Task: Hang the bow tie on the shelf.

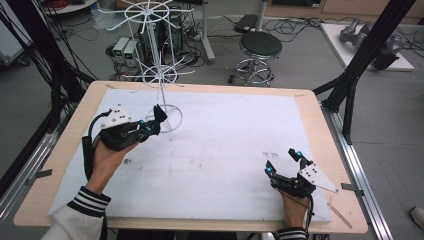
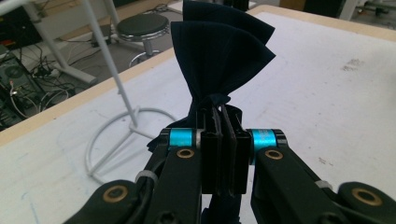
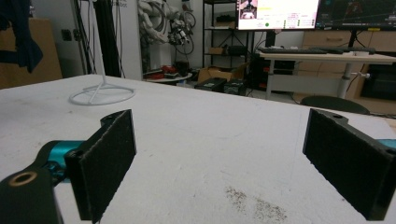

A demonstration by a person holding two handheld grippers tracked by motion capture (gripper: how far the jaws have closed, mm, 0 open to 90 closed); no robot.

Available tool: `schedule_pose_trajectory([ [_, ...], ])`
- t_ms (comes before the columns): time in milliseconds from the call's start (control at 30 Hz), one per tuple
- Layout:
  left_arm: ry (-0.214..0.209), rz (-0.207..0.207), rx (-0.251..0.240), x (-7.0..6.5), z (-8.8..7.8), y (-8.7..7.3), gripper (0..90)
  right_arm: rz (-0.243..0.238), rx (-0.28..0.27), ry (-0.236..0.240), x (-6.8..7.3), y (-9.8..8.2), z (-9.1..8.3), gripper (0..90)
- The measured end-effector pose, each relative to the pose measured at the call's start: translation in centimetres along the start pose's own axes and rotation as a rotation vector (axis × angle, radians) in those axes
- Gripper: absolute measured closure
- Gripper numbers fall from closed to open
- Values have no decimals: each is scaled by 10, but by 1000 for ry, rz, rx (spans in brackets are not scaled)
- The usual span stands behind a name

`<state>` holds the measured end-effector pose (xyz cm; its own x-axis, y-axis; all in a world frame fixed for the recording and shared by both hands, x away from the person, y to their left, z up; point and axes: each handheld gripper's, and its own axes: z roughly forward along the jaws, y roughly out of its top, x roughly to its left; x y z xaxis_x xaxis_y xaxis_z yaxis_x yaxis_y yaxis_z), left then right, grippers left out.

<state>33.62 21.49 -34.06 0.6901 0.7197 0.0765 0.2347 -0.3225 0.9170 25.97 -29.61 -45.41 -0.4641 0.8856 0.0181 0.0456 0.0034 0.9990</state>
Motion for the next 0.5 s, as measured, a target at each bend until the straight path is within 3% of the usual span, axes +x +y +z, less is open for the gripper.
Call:
schedule_pose_trajectory([
  [500,67,-29,-59,16,-24,6,863,-2,-1,1,0,0,0,86],
])
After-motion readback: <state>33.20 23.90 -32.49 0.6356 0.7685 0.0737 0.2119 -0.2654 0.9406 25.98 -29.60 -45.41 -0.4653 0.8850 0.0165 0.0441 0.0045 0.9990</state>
